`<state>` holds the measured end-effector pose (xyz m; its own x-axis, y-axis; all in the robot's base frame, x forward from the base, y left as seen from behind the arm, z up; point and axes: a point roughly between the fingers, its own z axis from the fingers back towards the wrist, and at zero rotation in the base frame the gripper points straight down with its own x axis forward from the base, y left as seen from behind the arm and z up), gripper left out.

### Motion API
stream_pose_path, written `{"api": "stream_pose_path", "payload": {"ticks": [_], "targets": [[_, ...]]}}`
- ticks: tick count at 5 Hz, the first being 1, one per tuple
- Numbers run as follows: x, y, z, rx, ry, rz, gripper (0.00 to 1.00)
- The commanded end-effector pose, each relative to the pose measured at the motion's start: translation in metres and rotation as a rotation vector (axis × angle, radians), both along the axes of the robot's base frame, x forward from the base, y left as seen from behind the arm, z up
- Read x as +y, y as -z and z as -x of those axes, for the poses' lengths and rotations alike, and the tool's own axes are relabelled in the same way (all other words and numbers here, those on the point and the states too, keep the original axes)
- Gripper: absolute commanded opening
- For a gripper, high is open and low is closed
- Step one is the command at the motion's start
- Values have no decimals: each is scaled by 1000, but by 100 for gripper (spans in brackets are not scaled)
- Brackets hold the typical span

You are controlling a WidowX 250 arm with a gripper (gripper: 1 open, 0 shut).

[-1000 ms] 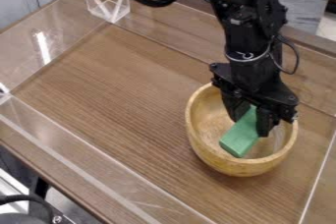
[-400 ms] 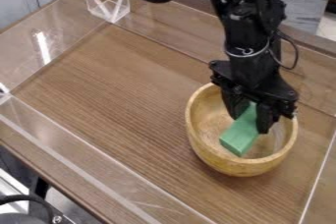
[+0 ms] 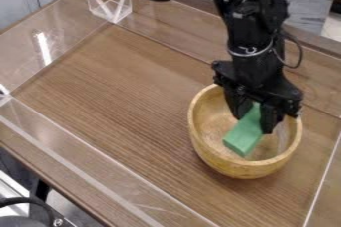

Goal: Put the green block in the brown bowl

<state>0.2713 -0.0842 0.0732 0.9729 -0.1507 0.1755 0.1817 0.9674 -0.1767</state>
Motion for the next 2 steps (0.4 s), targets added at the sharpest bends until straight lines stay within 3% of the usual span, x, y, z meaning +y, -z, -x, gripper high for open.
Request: {"api": "stream_pose_path", "payload": {"ticks": [1,2], "targets": [[2,-14,-12,-46,-14,14,0],[3,-14,-12,-40,-18,15,0]]}}
